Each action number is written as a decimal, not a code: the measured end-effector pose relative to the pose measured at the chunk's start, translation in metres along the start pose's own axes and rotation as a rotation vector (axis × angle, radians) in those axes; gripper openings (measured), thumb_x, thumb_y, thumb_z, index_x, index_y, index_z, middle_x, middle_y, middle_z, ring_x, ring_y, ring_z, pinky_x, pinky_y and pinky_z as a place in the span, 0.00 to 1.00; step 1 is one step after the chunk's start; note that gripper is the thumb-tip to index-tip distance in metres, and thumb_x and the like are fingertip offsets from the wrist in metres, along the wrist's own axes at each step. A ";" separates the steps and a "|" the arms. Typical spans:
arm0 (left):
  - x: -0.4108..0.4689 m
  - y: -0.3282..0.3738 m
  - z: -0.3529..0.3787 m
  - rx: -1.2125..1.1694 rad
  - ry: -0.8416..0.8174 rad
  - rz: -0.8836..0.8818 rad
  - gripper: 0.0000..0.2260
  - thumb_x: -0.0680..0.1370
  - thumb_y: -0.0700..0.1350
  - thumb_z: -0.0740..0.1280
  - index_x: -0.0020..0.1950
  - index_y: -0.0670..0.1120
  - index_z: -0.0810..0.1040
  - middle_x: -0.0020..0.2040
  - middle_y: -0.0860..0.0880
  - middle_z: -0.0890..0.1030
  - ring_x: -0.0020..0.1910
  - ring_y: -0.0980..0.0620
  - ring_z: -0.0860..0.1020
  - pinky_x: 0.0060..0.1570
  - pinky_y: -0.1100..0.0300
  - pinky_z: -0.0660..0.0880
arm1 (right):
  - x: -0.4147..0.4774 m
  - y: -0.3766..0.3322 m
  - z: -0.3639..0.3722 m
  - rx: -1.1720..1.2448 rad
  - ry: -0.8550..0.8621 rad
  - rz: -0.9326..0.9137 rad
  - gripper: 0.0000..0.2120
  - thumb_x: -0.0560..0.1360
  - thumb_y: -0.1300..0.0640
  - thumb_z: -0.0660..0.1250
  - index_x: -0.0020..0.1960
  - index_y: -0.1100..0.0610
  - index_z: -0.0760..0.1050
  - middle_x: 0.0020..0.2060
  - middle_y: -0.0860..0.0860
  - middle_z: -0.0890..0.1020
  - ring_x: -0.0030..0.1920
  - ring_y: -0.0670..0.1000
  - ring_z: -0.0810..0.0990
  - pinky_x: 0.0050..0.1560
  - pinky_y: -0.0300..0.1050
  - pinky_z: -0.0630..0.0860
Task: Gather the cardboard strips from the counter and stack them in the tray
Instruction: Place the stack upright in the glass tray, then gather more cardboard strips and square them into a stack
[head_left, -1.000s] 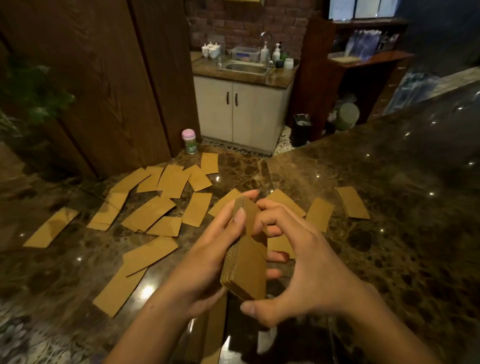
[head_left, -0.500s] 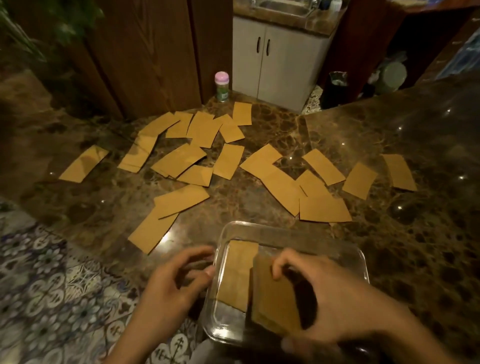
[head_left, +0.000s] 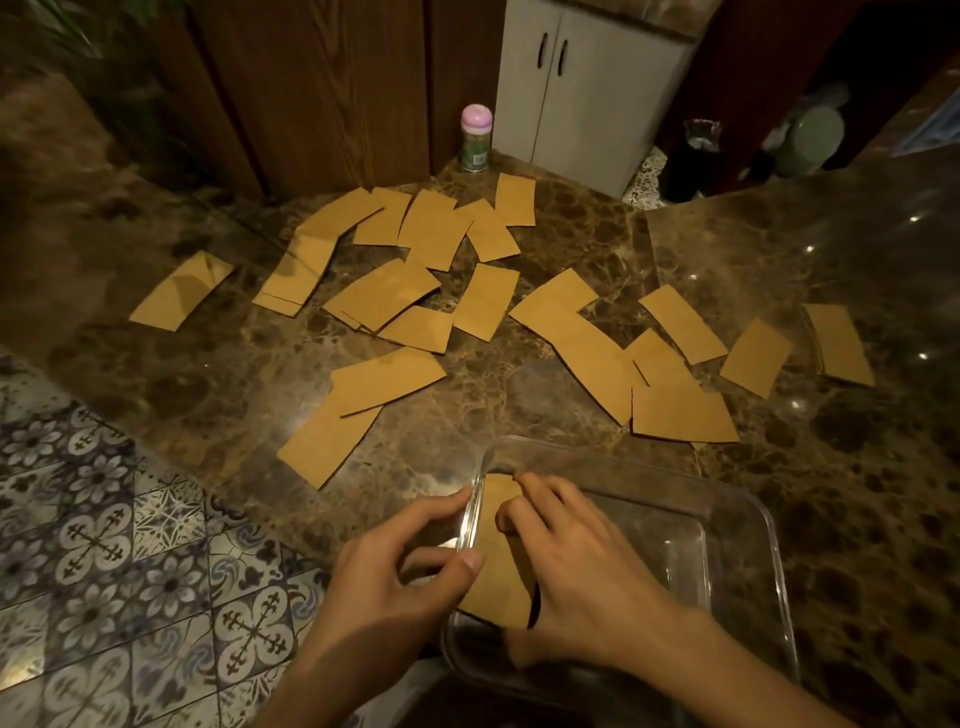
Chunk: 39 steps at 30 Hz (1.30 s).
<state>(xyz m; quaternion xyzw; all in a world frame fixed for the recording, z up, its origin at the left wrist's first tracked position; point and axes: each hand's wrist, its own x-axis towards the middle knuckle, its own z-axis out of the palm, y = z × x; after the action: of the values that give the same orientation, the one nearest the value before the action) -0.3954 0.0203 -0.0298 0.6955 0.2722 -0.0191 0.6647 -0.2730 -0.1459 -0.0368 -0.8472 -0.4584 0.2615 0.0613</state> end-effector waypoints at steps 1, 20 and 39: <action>0.000 0.001 -0.001 -0.029 -0.007 -0.010 0.21 0.76 0.36 0.74 0.64 0.55 0.81 0.49 0.46 0.88 0.48 0.50 0.87 0.50 0.55 0.83 | 0.000 0.000 0.002 -0.020 0.004 0.006 0.46 0.62 0.31 0.74 0.72 0.49 0.60 0.77 0.49 0.57 0.77 0.54 0.55 0.78 0.51 0.59; 0.002 0.006 0.000 0.039 0.008 -0.002 0.20 0.73 0.33 0.75 0.58 0.56 0.84 0.48 0.51 0.88 0.46 0.49 0.87 0.53 0.53 0.82 | -0.008 -0.011 -0.002 -0.007 -0.043 0.082 0.37 0.76 0.43 0.69 0.79 0.53 0.57 0.84 0.52 0.47 0.70 0.63 0.73 0.62 0.54 0.73; 0.045 0.063 -0.005 0.851 -0.018 0.222 0.08 0.73 0.62 0.71 0.47 0.61 0.79 0.45 0.65 0.83 0.45 0.65 0.81 0.46 0.62 0.80 | -0.002 0.012 -0.027 0.107 0.019 0.032 0.20 0.77 0.48 0.71 0.66 0.53 0.75 0.69 0.50 0.72 0.63 0.60 0.76 0.58 0.59 0.77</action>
<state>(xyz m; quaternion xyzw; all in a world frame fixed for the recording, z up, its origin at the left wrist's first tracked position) -0.3331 0.0432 0.0104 0.9322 0.1576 -0.0640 0.3196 -0.2516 -0.1505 -0.0167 -0.8524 -0.4294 0.2786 0.1068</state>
